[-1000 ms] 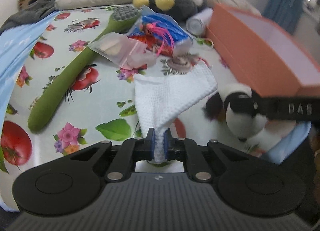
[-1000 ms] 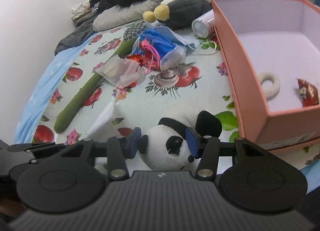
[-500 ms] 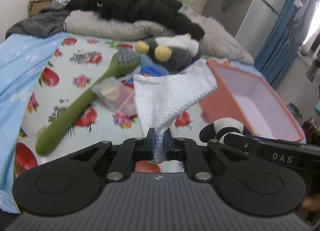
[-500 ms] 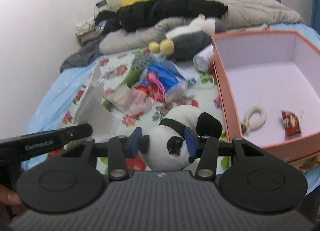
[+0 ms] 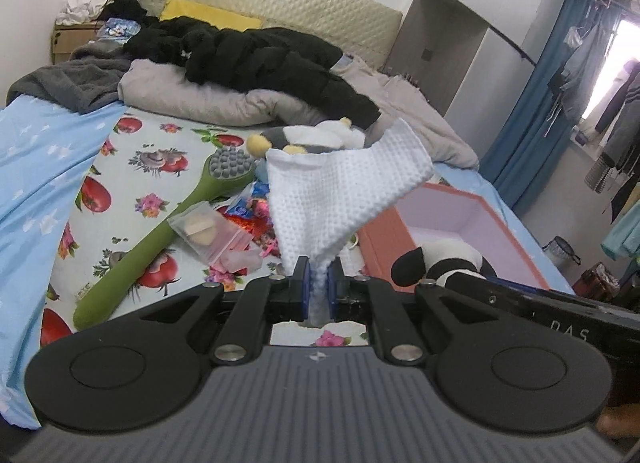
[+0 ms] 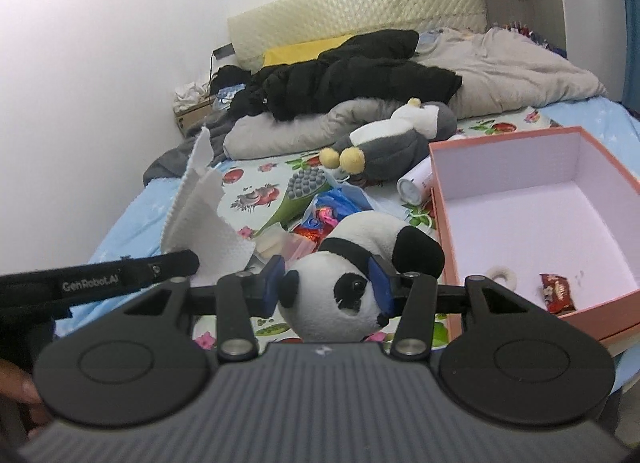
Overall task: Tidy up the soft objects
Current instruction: 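Lift the white towel with the left gripper while the right gripper lifts the panda plush, then carry towel and panda over the pink box and open both grippers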
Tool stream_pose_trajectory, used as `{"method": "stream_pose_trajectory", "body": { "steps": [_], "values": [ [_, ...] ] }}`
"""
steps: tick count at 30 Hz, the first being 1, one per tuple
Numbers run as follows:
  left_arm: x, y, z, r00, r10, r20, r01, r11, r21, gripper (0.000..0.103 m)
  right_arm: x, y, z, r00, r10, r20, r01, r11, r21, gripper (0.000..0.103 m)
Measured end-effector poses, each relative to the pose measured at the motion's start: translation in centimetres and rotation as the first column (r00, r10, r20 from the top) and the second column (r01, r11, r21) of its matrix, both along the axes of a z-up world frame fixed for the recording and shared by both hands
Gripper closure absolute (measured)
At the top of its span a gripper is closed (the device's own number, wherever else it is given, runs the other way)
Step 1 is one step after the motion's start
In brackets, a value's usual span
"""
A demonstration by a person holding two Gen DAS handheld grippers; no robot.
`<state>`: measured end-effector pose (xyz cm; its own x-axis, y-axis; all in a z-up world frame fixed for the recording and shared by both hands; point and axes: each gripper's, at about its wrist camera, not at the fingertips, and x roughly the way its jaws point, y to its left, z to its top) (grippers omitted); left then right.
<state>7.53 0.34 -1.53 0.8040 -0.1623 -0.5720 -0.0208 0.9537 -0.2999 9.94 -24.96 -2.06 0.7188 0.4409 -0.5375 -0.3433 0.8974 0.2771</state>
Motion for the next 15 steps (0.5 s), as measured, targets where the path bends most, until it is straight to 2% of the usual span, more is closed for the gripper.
{"method": "stream_pose_trajectory", "body": {
  "steps": [6, 15],
  "values": [
    [-1.2, -1.7, 1.5, 0.999, -0.031, 0.040, 0.032, 0.999, -0.020, 0.092, -1.7, -0.7, 1.4, 0.999, 0.002, 0.042, -0.002, 1.000, -0.014, 0.054],
    [-1.7, -5.3, 1.9, 0.994, -0.096, 0.053, 0.098, 0.994, -0.039, 0.092, -3.3, -3.9, 2.4, 0.996, -0.059, 0.063, 0.060, 0.998, -0.014, 0.054]
  ]
}}
